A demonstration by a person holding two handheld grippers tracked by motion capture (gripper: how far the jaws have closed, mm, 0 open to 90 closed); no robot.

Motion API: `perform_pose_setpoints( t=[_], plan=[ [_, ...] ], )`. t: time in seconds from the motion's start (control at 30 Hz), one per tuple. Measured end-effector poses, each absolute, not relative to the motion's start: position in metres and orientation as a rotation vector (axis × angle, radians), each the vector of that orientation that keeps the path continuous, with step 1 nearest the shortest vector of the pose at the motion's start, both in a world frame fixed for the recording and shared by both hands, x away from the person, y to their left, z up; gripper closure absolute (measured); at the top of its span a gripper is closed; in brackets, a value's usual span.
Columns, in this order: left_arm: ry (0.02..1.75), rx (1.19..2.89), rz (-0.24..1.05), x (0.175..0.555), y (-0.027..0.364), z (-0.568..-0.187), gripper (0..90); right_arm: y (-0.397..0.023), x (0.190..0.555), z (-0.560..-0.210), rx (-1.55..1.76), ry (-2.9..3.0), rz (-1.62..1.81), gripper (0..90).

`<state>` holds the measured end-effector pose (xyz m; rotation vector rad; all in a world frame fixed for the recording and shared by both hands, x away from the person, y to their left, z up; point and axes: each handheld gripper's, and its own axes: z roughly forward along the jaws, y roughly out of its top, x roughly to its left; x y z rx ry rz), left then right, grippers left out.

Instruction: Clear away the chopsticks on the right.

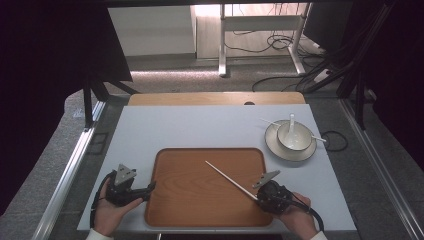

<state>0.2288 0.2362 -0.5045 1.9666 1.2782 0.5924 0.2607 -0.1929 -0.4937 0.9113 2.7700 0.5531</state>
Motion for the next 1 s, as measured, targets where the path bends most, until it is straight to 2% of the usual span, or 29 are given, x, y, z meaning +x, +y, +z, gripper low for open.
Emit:
perform_pose_setpoints(
  t=[0.23,0.33,0.4,0.43,0.5,0.63,0.7,0.8,0.87,0.9,0.93,1.0],
  plan=[
    [1.279,1.970,0.594,0.229,0.237,-0.505,18.0,-0.193,0.261,-0.494,0.901,2.773,0.548,81.3],
    [1.278,1.970,0.594,0.229,0.237,-0.505,18.0,-0.194,0.261,-0.493,0.899,2.772,0.554,76.7],
    [1.279,1.971,0.594,0.229,0.237,-0.505,18.1,-0.195,0.261,-0.492,0.895,2.771,0.563,71.2],
    [1.279,1.971,0.595,0.229,0.237,-0.505,18.0,-0.195,0.260,-0.490,0.890,2.748,0.592,64.5],
    [1.280,1.969,0.597,0.229,0.237,-0.505,18.0,-0.196,0.260,-0.488,0.894,2.738,0.610,61.6],
    [1.282,1.969,0.602,0.229,0.238,-0.504,18.0,-0.193,0.263,-0.477,0.908,2.679,0.763,46.0],
    [1.281,1.969,0.603,0.229,0.238,-0.504,18.0,-0.189,0.266,-0.475,0.909,2.669,0.797,44.3],
    [1.278,1.969,0.605,0.228,0.238,-0.503,18.0,-0.186,0.271,-0.473,0.944,2.663,0.856,46.5],
    [1.278,1.969,0.606,0.228,0.238,-0.503,18.0,-0.182,0.279,-0.472,0.973,2.677,0.934,51.9],
    [1.279,1.969,0.606,0.228,0.238,-0.503,18.0,-0.177,0.285,-0.473,0.993,2.705,0.994,59.6],
    [1.279,1.969,0.606,0.228,0.238,-0.503,18.0,-0.177,0.285,-0.473,0.993,2.705,0.994,59.6],
    [1.280,1.969,0.606,0.229,0.238,-0.504,18.0,-0.173,0.293,-0.475,1.039,2.727,1.087,67.9]
  ],
)
